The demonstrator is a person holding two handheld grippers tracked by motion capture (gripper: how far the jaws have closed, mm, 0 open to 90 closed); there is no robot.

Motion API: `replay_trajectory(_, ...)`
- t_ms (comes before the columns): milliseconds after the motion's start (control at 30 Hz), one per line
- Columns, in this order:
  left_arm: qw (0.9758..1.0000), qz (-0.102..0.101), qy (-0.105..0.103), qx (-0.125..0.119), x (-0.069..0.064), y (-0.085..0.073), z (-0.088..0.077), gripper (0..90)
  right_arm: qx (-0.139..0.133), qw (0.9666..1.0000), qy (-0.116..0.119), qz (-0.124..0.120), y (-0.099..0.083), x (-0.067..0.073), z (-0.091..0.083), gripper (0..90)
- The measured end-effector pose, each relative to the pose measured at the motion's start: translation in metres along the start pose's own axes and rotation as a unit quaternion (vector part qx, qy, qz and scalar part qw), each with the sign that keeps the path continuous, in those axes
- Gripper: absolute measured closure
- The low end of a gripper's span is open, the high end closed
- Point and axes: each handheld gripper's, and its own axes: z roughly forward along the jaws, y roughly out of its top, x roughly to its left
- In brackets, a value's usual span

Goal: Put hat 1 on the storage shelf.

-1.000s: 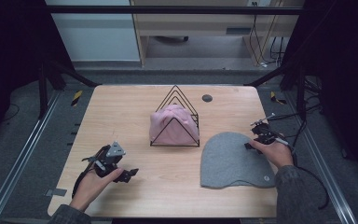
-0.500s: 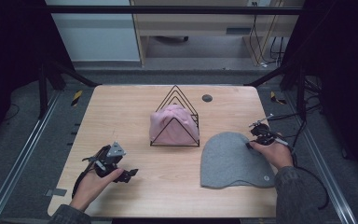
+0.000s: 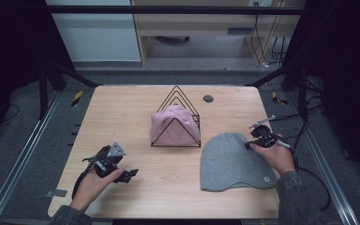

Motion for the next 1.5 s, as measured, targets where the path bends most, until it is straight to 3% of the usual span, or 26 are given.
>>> replay_trajectory(233, 1.0000, -0.003, -0.001, 0.000, 0.000, -0.001, 0.000, 9.5, -0.050, 0.9982, 0.019, -0.026, 0.004, 0.022, -0.025, 86.1)
replay_trajectory(333, 1.0000, -0.004, -0.005, -0.002, 0.000, -0.001, 0.001, 9.5, -0.086, 0.9947, 0.036, -0.043, 0.006, 0.037, -0.042, 86.2)
replay_trajectory(533, 0.9995, -0.013, -0.026, -0.012, -0.002, 0.000, 0.001, 9.5, -0.116, 0.9903, 0.048, -0.060, 0.008, 0.053, -0.059, 86.2)
replay_trajectory(600, 0.9994, -0.010, -0.032, -0.012, -0.004, 0.001, 0.001, 9.5, -0.134, 0.9867, 0.054, -0.074, 0.009, 0.062, -0.072, 86.2)
replay_trajectory(667, 0.9992, -0.011, -0.036, -0.012, -0.004, 0.001, 0.002, 9.4, -0.137, 0.9862, 0.056, -0.074, 0.009, 0.065, -0.075, 86.2)
replay_trajectory(867, 0.9979, -0.009, -0.062, -0.016, -0.011, 0.004, 0.003, 9.5, -0.161, 0.9792, 0.060, -0.107, 0.017, 0.084, -0.104, 86.2)
replay_trajectory(1100, 0.9962, 0.007, -0.082, -0.026, -0.021, 0.012, 0.000, 10.3, -0.177, 0.9726, 0.062, -0.137, 0.027, 0.104, -0.124, 86.2)
replay_trajectory(1167, 0.9954, 0.009, -0.090, -0.031, -0.024, 0.016, -0.003, 10.5, -0.185, 0.9689, 0.063, -0.152, 0.033, 0.115, -0.133, 86.2)
replay_trajectory(1200, 0.9945, 0.010, -0.098, -0.036, -0.025, 0.018, -0.005, 10.5, -0.185, 0.9689, 0.063, -0.152, 0.033, 0.115, -0.133, 86.2)
replay_trajectory(1233, 0.9928, 0.004, -0.111, -0.045, -0.028, 0.022, -0.008, 11.2, -0.188, 0.9664, 0.067, -0.163, 0.038, 0.122, -0.138, 86.2)
replay_trajectory(1367, 0.9912, 0.012, -0.121, -0.051, -0.032, 0.029, -0.011, 12.2, -0.192, 0.9634, 0.067, -0.175, 0.045, 0.131, -0.145, 86.2)
replay_trajectory(1500, 0.9893, 0.021, -0.133, -0.058, -0.038, 0.042, -0.013, 12.5, -0.201, 0.9575, 0.072, -0.193, 0.056, 0.146, -0.155, 86.2)
